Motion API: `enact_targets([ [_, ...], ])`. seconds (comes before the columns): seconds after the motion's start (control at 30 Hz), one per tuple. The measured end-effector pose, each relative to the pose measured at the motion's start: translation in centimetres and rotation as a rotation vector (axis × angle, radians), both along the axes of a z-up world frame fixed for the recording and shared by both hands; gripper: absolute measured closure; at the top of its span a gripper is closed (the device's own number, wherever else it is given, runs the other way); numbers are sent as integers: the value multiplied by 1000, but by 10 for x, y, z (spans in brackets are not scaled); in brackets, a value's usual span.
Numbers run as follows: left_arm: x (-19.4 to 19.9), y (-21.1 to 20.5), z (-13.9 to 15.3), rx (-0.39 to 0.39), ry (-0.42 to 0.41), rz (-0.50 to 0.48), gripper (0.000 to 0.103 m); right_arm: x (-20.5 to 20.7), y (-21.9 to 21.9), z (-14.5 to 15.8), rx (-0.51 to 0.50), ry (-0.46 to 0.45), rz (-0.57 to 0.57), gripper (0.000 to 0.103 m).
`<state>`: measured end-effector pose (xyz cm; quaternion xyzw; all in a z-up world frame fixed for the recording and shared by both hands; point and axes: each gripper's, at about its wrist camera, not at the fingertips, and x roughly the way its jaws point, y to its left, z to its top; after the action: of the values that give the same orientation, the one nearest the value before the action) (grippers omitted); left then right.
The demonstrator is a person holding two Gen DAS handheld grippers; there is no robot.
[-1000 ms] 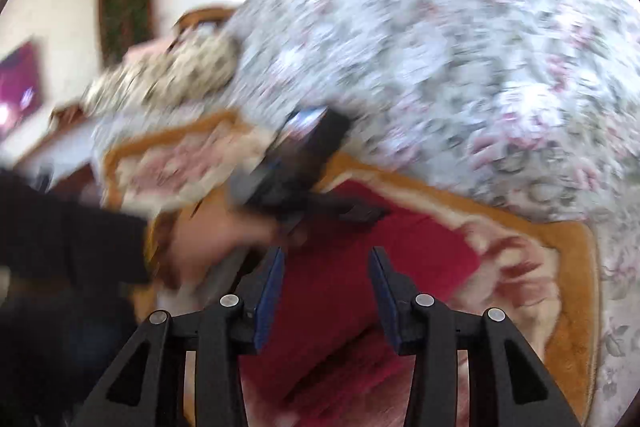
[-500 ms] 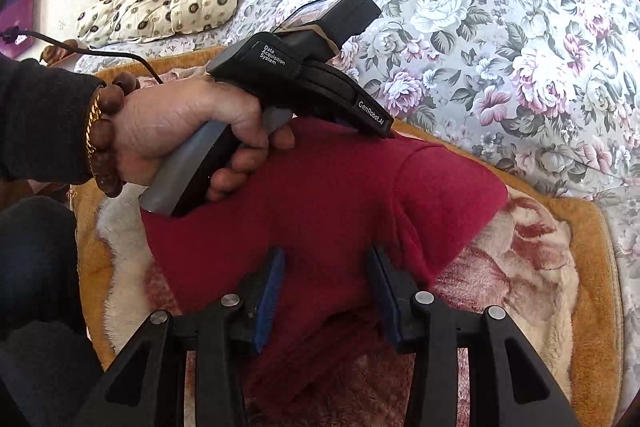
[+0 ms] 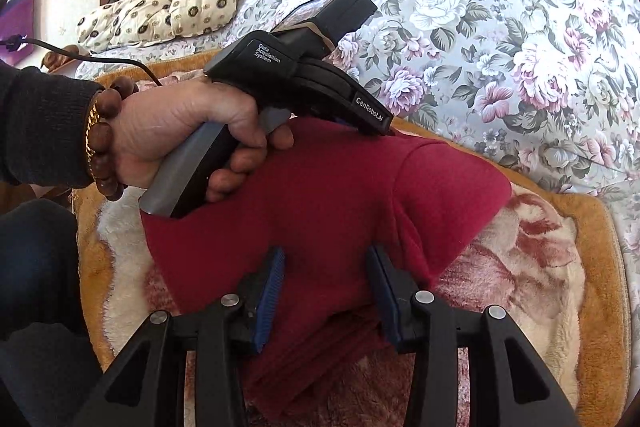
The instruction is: Fold small clothes
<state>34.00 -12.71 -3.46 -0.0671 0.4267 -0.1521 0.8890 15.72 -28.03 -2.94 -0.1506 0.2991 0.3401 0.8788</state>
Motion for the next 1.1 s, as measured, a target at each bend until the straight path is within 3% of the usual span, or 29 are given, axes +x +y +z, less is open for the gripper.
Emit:
enact_targets([
  [0.13, 2, -2, 2, 11, 18, 0, 73, 0, 2, -1, -4, -1, -4, 61],
  [0.2, 9, -7, 12, 51, 81, -25, 74, -1, 3, -1, -13, -8, -9, 61],
  [0.23, 11, -3, 24, 42, 126, -40, 74, -2, 4, -1, -21, -13, -13, 61],
  [0.3, 2, 12, 48, -40, 126, -50, 73, -5, 7, 0, -40, -22, -25, 61],
  [0.33, -6, 23, 62, -79, 108, -58, 69, -6, 7, 2, -42, -11, -37, 61],
  [0.37, -17, 36, 73, -101, 86, -59, 53, -6, 7, 6, -30, 19, -51, 59],
  [0.4, -27, 47, 79, -108, 70, -50, 33, -5, 5, 12, 0, 72, -67, 58],
  [0.43, -39, 60, 82, -116, 52, -38, 30, -4, -2, 22, 56, 137, -105, 58],
  [0.53, -68, 94, 66, -211, 65, -37, 30, -9, -33, 49, 267, 200, -229, 55],
  [0.6, -83, 105, 46, -311, 109, -50, 30, -12, -61, 58, 435, 191, -327, 35],
  [0.7, -96, 94, 16, -367, 174, -97, 30, 1, -96, 47, 649, 274, -512, 32],
  [0.8, -96, 79, -1, -390, 214, -127, 30, 27, -107, 21, 800, 436, -556, 32],
  [0.97, -86, 82, -13, -539, 249, -86, 30, 70, -110, -24, 918, 678, -584, 32],
  [1.1, -79, 77, -14, -542, 261, -99, 28, 85, -106, -28, 923, 782, -518, 30],
])
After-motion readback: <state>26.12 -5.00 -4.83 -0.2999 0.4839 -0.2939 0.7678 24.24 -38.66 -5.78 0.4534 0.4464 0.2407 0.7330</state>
